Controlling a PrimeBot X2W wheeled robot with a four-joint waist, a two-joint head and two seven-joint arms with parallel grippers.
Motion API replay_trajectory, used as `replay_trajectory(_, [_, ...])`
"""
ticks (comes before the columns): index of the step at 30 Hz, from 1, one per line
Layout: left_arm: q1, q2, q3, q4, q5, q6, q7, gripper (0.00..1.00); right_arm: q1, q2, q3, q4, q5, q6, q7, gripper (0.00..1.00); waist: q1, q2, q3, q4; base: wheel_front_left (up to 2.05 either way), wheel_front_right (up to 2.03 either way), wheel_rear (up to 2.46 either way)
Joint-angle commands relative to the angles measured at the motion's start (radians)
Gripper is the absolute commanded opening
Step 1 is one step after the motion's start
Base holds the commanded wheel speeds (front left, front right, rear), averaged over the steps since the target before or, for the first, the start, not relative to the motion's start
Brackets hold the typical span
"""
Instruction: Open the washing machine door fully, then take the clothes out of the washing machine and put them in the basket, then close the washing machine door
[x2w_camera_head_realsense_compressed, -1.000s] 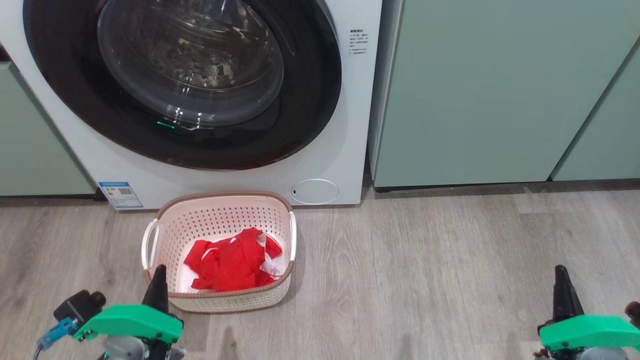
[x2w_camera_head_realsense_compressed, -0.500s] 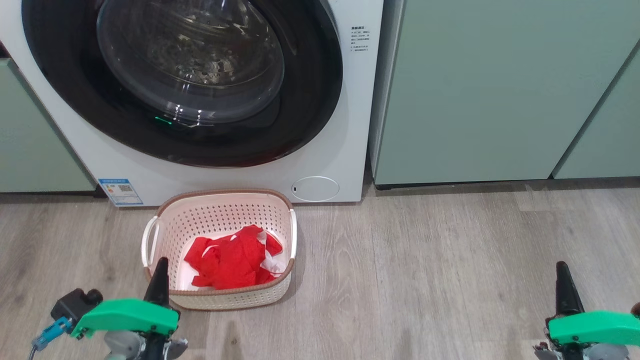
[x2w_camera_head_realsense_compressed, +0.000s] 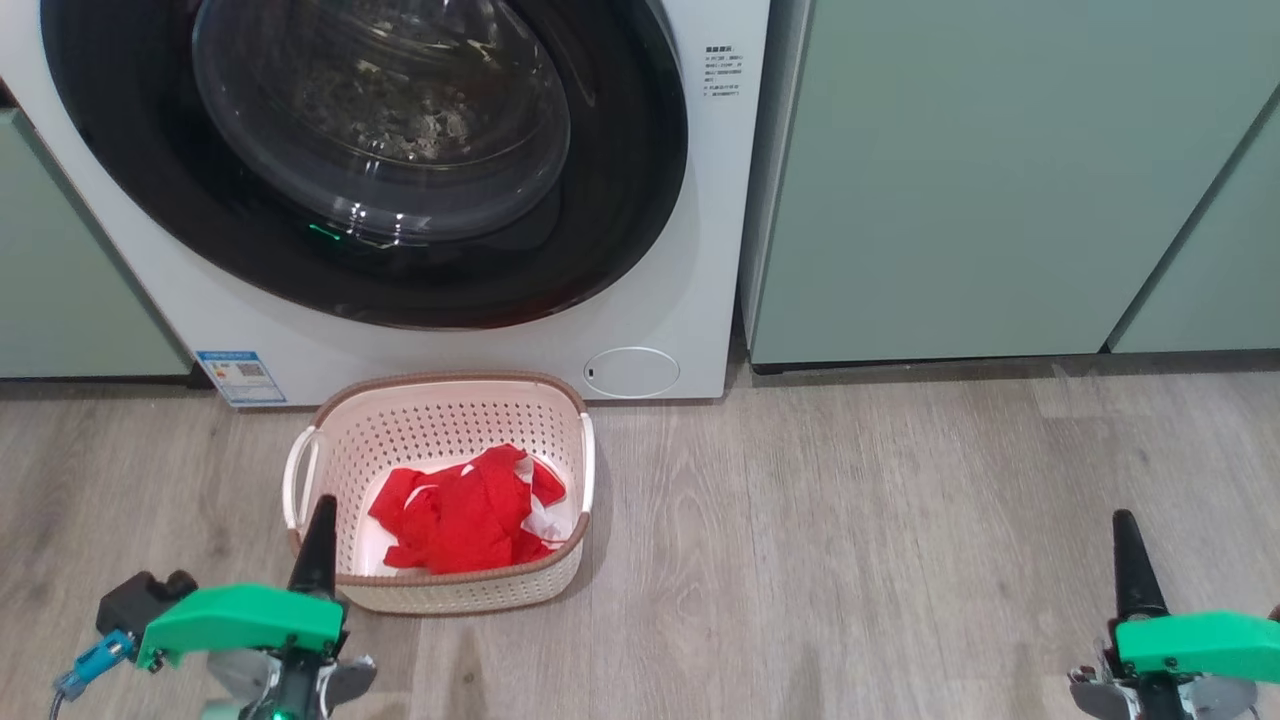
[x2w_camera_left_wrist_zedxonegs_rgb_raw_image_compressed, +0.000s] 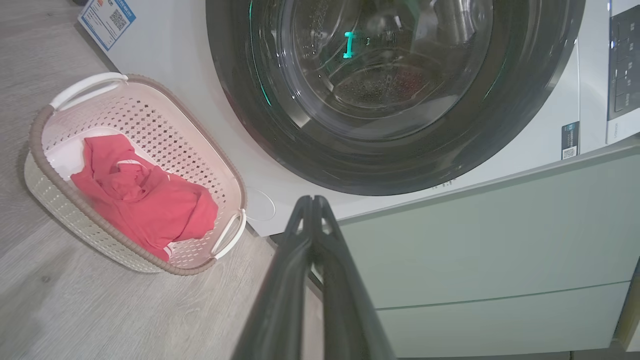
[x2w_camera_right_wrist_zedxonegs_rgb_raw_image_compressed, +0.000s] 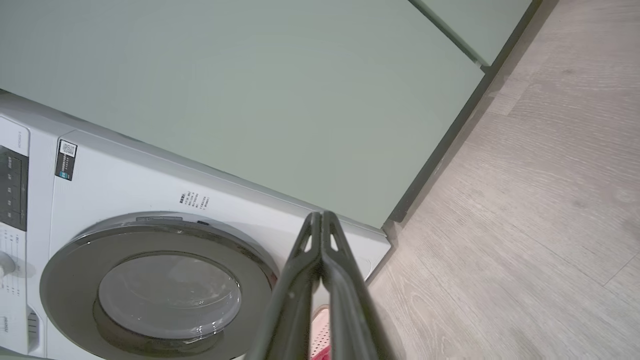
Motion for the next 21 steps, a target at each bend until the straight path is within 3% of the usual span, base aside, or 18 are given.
replay_trajectory(1, [-0.033,0.005,0.026,-0.041,-0.024,0.000,0.008,0.00,-0.048,-0.013,0.009,-0.042,0.029,0.000,0.007,0.00,0.0000,0.0000,0.001,0.000,0.00,0.00,0.00])
replay_trajectory(21, [-0.026,-0.010,0.045,-0.112,-0.205,0.001,0.063,0.00,-0.058,-0.014,0.008,-0.070,0.245,-0.001,0.063,0.00,0.0000,0.0000,0.012,0.003,0.00,0.00,0.00])
